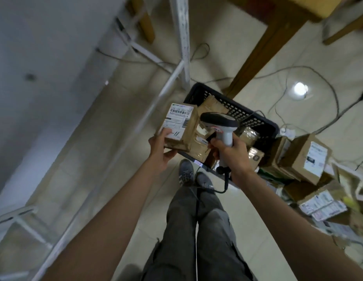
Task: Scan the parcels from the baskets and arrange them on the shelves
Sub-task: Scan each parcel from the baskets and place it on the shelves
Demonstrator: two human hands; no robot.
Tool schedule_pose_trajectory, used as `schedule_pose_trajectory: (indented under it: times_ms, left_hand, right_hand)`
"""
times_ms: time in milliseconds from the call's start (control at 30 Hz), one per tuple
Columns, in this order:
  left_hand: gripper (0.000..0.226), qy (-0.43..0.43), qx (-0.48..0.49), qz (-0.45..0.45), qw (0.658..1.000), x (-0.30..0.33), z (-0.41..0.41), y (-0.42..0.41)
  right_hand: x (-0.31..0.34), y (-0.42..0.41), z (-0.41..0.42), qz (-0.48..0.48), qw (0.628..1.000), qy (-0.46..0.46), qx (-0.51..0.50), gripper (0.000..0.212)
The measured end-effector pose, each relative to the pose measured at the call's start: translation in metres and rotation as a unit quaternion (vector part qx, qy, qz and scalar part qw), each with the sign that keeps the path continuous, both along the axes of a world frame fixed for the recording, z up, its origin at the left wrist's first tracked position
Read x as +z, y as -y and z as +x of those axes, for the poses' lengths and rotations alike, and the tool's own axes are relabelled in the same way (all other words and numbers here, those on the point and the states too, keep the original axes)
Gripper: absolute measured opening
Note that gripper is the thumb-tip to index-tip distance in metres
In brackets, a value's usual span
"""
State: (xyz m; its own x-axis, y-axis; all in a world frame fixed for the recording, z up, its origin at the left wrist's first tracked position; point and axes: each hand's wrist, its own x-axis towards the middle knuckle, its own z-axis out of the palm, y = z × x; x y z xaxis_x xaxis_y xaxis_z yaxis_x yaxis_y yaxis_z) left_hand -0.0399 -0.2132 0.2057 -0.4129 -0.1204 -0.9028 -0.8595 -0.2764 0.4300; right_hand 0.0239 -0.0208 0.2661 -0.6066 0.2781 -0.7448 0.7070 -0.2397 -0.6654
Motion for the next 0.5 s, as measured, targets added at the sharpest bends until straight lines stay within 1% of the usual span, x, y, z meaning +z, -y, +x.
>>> schedule_pose_trajectory:
  times_ms: [100,200,233,300,367,433,500]
  left_hand:
    - [0.086,-0.051,0.006,0.029,0.998,0.073,0.016,0.011]
    - [0.098,-0.097,0.016,0.051,0.994,0.137,0.039,0.02]
    - [0.097,-0.112,0.014,0.056,0.992,0.155,0.049,0.024]
    - [0.088,-0.142,0.007,0.068,0.988,0.186,0.07,0.033]
    - [0.081,-0.163,0.004,0.064,0.985,0.211,0.092,0.044]
    - [0.083,-0.176,0.006,0.045,0.983,0.236,0.113,0.053]
    - [0.09,-0.185,0.029,0.021,0.982,0.257,0.132,0.063]
  right_hand:
    - [0.06,0.014,0.0,0.016,0.998,-0.039,0.038,0.019]
    - [0.113,0.032,0.005,0.018,0.99,-0.112,0.089,0.015]
    - [0.13,0.038,0.007,0.017,0.985,-0.135,0.104,0.012]
    - [0.161,0.047,0.015,0.015,0.977,-0.171,0.129,0.019]
    - [0.186,0.055,0.024,-0.01,0.968,-0.2,0.152,0.018]
    - [0.206,0.062,0.034,-0.02,0.961,-0.211,0.179,0.014]
    - [0.223,0.072,0.042,-0.014,0.954,-0.212,0.211,0.015]
